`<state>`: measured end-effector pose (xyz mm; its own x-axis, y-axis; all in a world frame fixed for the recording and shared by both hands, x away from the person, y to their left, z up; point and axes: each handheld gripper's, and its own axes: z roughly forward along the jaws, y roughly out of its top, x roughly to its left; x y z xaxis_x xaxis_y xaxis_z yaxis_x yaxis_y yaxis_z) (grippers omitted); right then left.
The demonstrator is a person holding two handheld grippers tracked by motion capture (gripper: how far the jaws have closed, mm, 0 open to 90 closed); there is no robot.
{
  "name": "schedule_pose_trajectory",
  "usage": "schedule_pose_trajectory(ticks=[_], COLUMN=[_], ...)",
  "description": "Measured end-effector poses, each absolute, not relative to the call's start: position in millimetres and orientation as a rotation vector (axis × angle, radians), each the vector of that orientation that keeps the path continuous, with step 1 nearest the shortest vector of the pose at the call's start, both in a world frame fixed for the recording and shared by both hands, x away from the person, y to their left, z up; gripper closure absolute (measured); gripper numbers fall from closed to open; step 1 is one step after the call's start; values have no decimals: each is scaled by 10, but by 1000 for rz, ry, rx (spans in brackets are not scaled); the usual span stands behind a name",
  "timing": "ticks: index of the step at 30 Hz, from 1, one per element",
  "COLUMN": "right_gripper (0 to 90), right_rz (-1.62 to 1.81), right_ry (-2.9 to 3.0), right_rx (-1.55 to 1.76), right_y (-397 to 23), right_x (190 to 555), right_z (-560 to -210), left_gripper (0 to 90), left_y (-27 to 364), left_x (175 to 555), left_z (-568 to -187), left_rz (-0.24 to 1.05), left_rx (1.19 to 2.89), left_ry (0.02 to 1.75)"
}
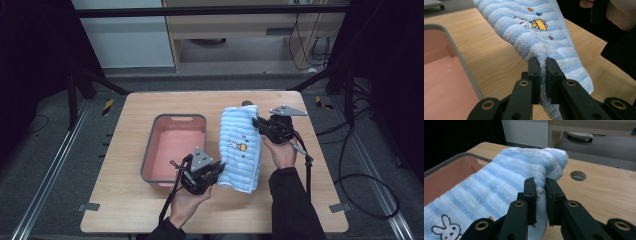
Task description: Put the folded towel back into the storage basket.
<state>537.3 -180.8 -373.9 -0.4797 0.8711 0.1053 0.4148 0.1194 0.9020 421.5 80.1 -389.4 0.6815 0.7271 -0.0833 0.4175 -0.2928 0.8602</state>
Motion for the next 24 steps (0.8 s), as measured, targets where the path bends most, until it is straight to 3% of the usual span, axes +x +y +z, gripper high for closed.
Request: schedule_pose_trajectory(ticks=[24], right_gripper=[802], right_rz=[1363], right_ry=[1898], right_rx=[1178], right_y=[-1442], right_x=[5389], right_z=[-3350], left_gripper=[835], left_y=[1129], left_x=[4228], left_z=[-3612], left_rz=[484], left_rx=[1871], left_ry=[905])
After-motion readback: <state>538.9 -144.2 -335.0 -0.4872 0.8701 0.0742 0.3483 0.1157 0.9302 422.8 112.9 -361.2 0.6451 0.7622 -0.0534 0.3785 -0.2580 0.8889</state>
